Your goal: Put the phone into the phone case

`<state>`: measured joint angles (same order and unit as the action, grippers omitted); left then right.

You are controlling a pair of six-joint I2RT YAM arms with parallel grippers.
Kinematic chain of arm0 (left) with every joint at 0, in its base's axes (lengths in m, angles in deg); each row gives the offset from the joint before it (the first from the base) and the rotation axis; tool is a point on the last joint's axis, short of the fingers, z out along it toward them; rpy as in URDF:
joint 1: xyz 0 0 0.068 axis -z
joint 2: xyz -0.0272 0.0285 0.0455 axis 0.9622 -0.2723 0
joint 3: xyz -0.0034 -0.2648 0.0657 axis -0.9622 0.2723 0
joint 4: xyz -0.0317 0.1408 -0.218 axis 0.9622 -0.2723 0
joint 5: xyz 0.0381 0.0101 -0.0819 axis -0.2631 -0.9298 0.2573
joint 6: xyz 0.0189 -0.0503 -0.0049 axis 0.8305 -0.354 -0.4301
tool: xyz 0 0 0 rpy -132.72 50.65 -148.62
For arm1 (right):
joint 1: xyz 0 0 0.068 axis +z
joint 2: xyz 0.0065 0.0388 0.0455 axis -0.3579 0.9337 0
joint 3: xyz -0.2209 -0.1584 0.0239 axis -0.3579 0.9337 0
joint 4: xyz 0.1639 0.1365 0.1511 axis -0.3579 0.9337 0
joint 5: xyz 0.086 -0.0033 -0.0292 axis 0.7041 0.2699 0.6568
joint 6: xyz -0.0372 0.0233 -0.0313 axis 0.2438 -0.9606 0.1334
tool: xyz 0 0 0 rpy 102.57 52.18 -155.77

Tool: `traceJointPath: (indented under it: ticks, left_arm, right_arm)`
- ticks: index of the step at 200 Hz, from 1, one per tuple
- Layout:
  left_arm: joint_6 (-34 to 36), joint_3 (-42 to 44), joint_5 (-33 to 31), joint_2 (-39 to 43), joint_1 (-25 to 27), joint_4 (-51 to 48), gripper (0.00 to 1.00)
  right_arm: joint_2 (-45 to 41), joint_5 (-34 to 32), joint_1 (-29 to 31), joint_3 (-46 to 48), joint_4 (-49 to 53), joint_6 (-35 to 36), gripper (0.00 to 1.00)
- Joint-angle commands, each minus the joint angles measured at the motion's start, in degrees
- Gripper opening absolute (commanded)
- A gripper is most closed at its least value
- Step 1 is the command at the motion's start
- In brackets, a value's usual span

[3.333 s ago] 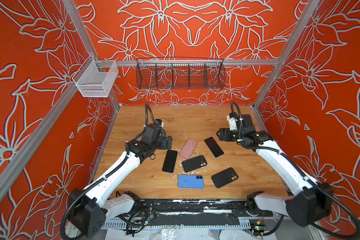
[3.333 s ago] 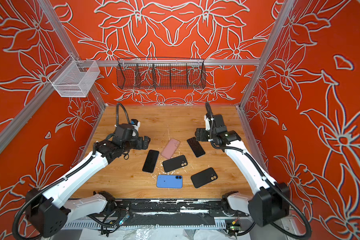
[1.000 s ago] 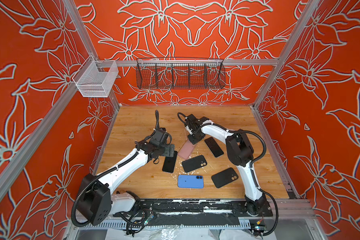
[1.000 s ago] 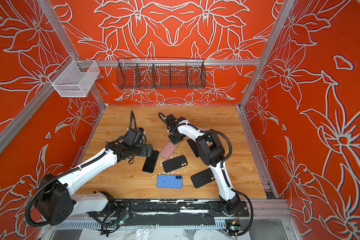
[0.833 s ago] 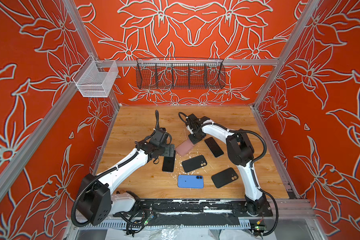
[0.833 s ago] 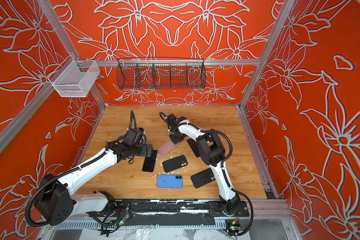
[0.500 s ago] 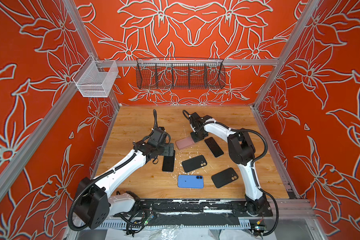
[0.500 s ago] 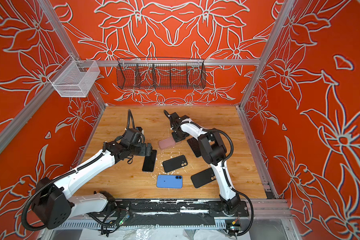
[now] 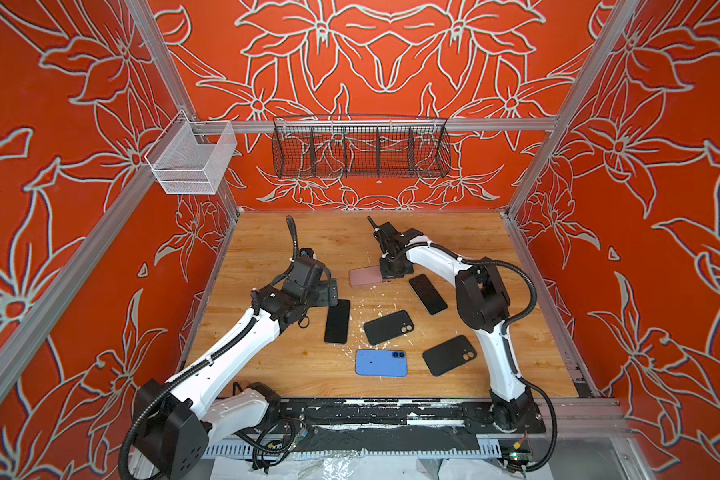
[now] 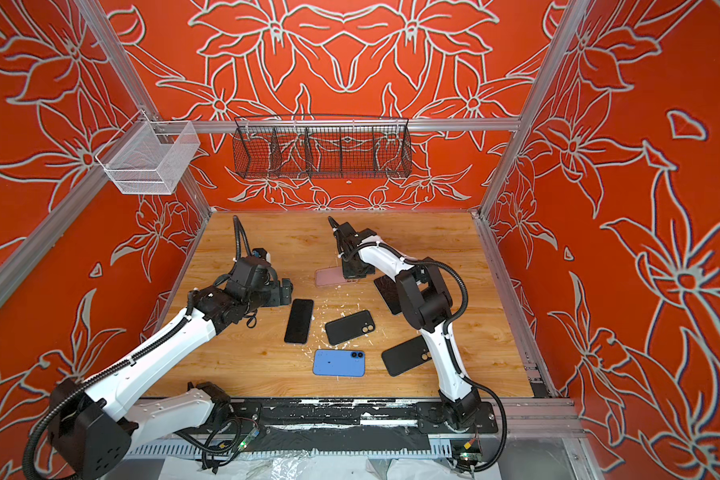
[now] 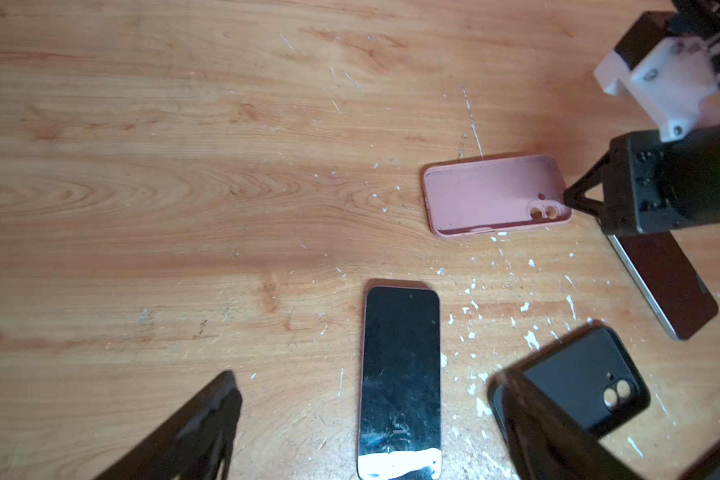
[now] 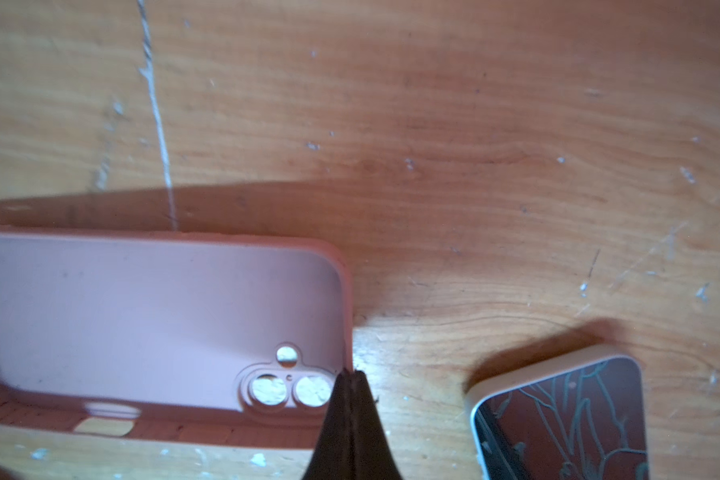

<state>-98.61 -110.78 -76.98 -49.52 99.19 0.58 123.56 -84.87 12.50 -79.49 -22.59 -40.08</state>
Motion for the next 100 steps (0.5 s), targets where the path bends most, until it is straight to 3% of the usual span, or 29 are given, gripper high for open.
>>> traceJointPath:
  ticks: [1,100]
  left_arm:
    - [-2.5,1.3,-2.1,2.1,-1.1,0.1,0.97]
    - [-3.6,2.1,-0.1,3.8,-2.8,0.6,0.97]
  right_arm:
    - [-2.3,-3.5,1.5,-2.1,0.5,-6.9,0.00]
    - [6.7,-2.6,6.2,-15.3,1.9,-12.0,0.00]
